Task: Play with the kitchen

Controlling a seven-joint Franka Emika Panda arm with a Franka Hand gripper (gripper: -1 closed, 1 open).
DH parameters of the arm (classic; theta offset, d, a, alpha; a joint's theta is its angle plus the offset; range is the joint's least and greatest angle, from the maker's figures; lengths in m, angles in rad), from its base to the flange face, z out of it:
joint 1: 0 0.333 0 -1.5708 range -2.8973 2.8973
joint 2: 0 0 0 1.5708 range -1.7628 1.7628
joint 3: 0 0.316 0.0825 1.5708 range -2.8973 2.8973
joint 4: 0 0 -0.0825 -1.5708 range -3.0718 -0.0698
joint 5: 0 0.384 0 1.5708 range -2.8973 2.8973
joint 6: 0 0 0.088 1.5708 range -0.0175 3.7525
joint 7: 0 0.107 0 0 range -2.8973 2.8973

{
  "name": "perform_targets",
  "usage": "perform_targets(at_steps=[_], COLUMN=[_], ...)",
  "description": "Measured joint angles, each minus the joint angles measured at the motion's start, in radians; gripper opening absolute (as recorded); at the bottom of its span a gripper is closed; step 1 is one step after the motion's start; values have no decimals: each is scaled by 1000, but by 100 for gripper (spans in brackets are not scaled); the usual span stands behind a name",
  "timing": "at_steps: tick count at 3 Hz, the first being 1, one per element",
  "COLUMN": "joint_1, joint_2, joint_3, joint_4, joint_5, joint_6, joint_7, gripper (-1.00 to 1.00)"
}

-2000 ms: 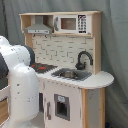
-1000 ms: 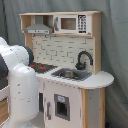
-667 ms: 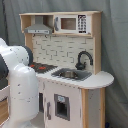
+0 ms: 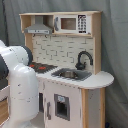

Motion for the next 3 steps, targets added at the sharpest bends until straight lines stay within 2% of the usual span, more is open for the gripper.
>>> perform_targets(at_steps=[1,3], joint_1=[0,-4], joint_2=[0,0], joint_3=[5,5], joint_4=[-25,-126], joint_5=[-20,-43], joint_6=[-16,-49], joint_7=[-95,-302], gripper=[100,100])
